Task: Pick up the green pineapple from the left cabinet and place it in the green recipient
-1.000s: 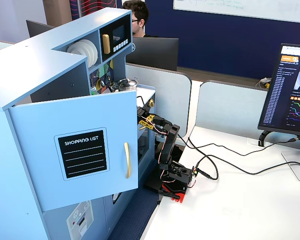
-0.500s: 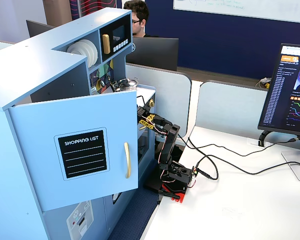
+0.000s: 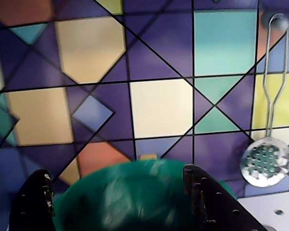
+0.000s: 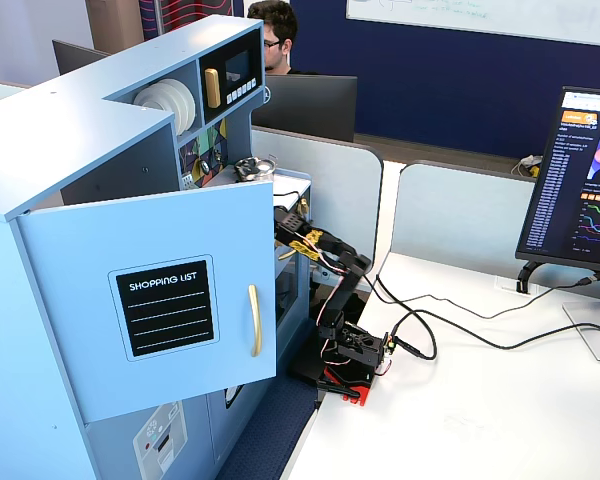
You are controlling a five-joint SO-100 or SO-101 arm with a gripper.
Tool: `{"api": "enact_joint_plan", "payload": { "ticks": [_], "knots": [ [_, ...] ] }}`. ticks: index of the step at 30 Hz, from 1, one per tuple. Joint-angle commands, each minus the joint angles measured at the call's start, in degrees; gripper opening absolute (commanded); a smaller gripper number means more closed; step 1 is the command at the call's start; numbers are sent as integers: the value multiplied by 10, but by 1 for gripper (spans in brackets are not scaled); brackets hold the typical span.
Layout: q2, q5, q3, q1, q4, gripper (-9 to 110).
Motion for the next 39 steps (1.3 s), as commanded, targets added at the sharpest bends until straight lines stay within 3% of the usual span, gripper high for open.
{"api": "enact_joint_plan", "payload": {
  "ticks": [1,15,23,39],
  "knots": [
    [178,-9,132,-9,0,28],
    [559,-1,561,28,150,28],
    [638,13,652,37,216,27],
    [677,13,795,25,522,19]
  ]
}}
